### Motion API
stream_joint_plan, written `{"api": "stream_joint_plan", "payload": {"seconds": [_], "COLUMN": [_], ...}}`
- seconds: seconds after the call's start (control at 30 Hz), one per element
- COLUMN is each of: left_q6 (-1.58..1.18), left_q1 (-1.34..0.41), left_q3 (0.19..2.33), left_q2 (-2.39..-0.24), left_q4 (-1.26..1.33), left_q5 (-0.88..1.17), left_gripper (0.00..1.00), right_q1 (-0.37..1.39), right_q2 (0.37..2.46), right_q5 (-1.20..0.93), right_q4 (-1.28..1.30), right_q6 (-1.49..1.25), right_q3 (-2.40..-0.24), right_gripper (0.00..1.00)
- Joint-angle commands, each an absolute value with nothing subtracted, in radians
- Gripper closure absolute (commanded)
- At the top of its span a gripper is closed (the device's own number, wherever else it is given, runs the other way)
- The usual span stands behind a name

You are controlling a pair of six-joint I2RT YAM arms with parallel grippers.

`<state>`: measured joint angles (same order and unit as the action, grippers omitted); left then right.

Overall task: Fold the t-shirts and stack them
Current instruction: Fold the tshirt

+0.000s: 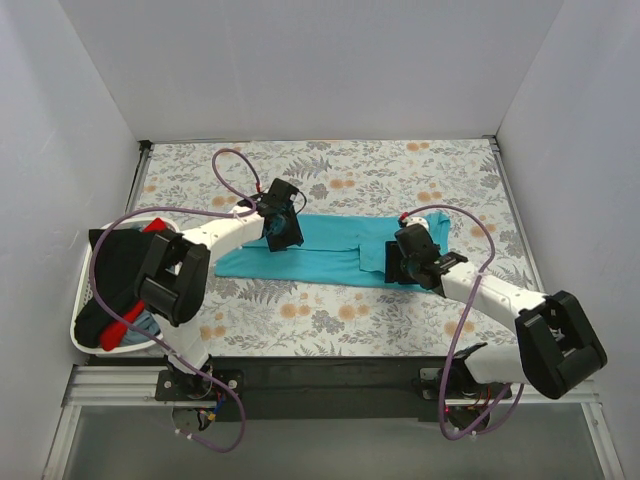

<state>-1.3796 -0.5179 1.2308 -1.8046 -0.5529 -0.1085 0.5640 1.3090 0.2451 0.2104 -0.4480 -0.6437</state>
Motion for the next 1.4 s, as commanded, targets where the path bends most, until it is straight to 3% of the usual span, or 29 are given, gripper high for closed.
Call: {"api": "stream_joint_plan", "payload": {"seconds": [0.0,0.2,0.47,0.93,1.23,1.37], "left_q6": [-1.35,-1.302,-1.278,-1.371,-1.699,-1.833], "left_q1": [-0.515,-0.502,-0.502,-0.552,-0.742,-0.873], "left_q3": [1.243,1.27,1.189,1.037,0.948,1.027], "left_q2": [-1.729,-1.723,-1.753,-1.779,-1.747,-1.828], "left_q4": [-0.578,-0.638,-0.644,-0.574,-0.487,-0.439], "left_q5": [-0.11,-0.175,-0.196,-0.131,-0.008,0.063], "left_gripper": [0.6,0.59,0.63,0.71,0.72,0.72], "right_q1": [0.484,0.44,0.376,0.201,0.179,0.193], "right_q2": [1.246,1.153,1.371,1.802,2.137,2.295], "right_q5": [0.232,0.253,0.272,0.117,0.026,-0.032], "right_q4": [0.259,0.298,0.299,0.238,0.372,0.48], "right_q6": [-0.411,-0.443,-0.468,-0.399,-0.302,-0.267], "right_q3": [-0.634,-0.712,-0.825,-1.069,-1.564,-1.834], "right_gripper": [0.37,0.32,0.31,0.32,0.32,0.32]}}
